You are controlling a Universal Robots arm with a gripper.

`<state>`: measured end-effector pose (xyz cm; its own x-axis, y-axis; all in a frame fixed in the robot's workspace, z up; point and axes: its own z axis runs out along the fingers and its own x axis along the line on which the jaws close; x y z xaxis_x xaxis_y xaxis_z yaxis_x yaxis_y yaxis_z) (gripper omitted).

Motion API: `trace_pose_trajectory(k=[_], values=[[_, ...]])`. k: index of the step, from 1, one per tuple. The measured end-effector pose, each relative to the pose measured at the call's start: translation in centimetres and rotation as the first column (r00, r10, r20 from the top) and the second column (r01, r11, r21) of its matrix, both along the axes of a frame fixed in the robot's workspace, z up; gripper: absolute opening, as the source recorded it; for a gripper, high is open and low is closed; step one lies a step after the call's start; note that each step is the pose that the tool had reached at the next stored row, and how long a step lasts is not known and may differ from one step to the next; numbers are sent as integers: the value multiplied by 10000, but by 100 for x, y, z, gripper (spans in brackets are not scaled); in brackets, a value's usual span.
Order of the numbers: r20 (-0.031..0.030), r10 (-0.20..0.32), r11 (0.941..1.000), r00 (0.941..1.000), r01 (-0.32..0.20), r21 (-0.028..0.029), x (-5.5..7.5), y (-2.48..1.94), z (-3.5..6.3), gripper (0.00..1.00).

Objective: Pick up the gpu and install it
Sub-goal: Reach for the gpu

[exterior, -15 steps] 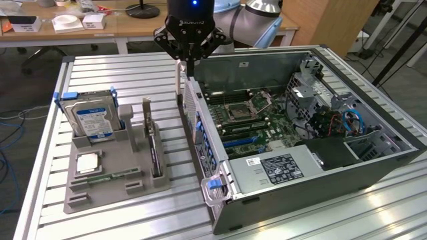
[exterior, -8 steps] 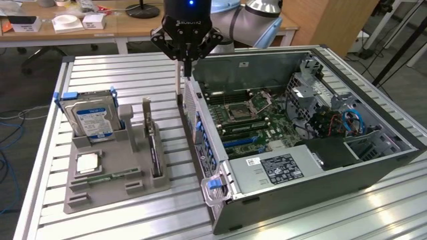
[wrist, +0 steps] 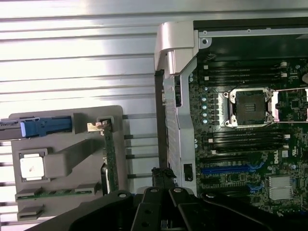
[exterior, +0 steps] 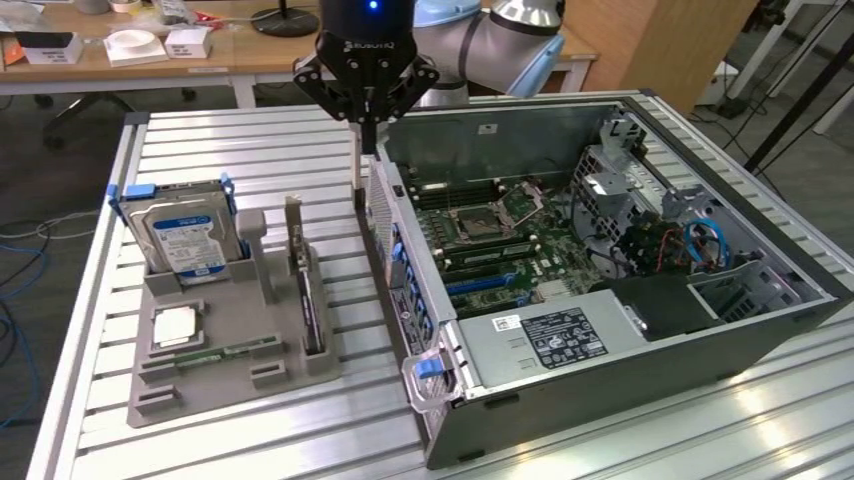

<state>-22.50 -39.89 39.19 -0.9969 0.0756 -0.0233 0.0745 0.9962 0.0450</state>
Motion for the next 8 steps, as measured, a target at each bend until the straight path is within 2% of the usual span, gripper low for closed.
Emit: trace_pose_trajectory(k=[8], values=[[1,0,10000,10000,0,1,-65,0,-1,11]])
